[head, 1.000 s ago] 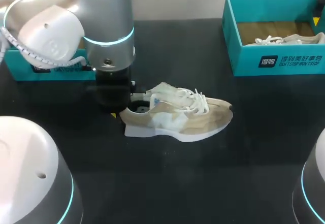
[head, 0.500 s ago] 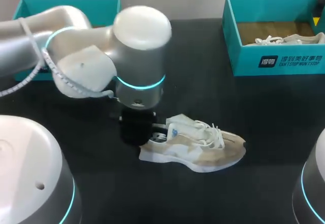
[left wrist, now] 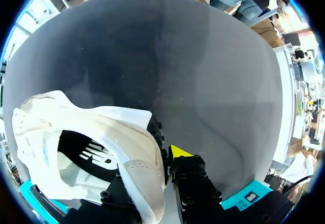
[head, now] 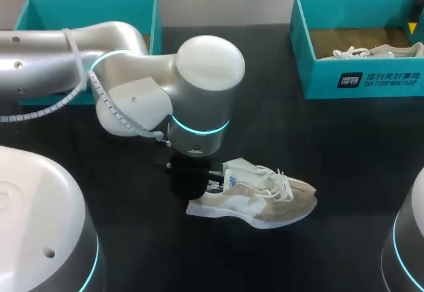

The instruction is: Take the shoe out of the shoebox, open the shoe tongue, remove and reinsert the insole, then place the shoe into the shoebox

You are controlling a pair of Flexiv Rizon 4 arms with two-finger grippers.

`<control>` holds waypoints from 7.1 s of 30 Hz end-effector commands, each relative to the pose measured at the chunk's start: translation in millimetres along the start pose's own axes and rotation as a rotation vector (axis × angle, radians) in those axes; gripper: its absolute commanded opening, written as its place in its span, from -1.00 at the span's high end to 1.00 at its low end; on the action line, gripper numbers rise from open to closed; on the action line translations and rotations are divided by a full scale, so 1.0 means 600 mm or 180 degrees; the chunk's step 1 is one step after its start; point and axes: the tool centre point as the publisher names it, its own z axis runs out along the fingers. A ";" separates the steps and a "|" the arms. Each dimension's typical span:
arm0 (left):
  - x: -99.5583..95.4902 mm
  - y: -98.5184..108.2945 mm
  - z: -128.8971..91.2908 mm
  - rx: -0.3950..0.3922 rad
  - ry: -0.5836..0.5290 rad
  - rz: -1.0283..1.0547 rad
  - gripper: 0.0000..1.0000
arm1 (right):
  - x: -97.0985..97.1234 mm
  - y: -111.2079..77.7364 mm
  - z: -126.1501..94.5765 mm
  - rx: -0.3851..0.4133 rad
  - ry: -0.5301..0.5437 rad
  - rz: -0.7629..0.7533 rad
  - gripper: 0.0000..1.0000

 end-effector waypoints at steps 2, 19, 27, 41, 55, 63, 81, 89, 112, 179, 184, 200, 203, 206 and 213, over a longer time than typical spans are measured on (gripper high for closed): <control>-0.004 0.000 0.018 -0.0009 -0.0011 0.0014 1.00 | 0.000 -0.001 0.000 -0.0001 0.0001 0.0001 -1.00; -0.008 -0.007 0.037 -0.0105 -0.0010 0.0111 0.18 | 0.000 -0.001 0.000 -0.0001 0.0001 0.0001 -1.00; 0.001 -0.005 0.020 -0.0150 -0.0188 0.0118 -1.00 | 0.000 -0.001 0.000 -0.0001 0.0001 0.0001 -1.00; 0.043 -0.005 -0.110 -0.0356 -0.0874 -0.0295 -1.00 | 0.000 -0.001 0.000 -0.0001 0.0001 0.0001 -1.00; 0.127 -0.029 -0.173 0.0218 -0.1980 -0.1464 -1.00 | 0.000 -0.001 0.000 -0.0001 0.0001 0.0001 -1.00; 0.161 -0.044 -0.177 0.0650 -0.2408 -0.2103 -1.00 | 0.000 -0.001 0.000 -0.0001 0.0001 0.0001 -1.00; 0.177 -0.034 -0.154 0.1069 -0.2715 -0.2558 -1.00 | 0.000 -0.001 0.000 -0.0001 0.0001 0.0001 -1.00; 0.213 -0.015 -0.092 0.1832 -0.3189 -0.3040 -1.00 | 0.000 -0.001 0.000 -0.0001 0.0001 0.0001 -1.00; 0.242 -0.015 0.014 0.3148 -0.3975 -0.3655 -1.00 | 0.000 -0.001 0.000 -0.0001 0.0001 0.0001 -1.00; 0.042 0.002 0.062 0.4049 -0.3426 -0.3748 -1.00 | 0.000 -0.001 0.000 -0.0001 0.0001 0.0001 -1.00; 0.038 0.002 0.068 0.4169 -0.3375 -0.3812 -1.00 | 0.000 -0.001 0.000 -0.0001 0.0001 0.0001 -1.00; -0.008 -0.004 0.072 0.4432 -0.3266 -0.3758 -1.00 | 0.000 -0.001 0.000 -0.0001 0.0001 0.0001 -1.00; -0.014 -0.007 0.072 0.4445 -0.3240 -0.3745 -1.00 | 0.000 -0.001 0.000 -0.0001 0.0001 0.0001 -1.00; -0.020 -0.008 0.073 0.4444 -0.3233 -0.3743 -1.00 | 0.000 -0.001 0.000 -0.0001 0.0001 0.0001 -1.00; -0.034 -0.012 0.070 0.4467 -0.3202 -0.3725 -1.00 | 0.000 -0.001 0.000 -0.0001 0.0001 0.0001 -1.00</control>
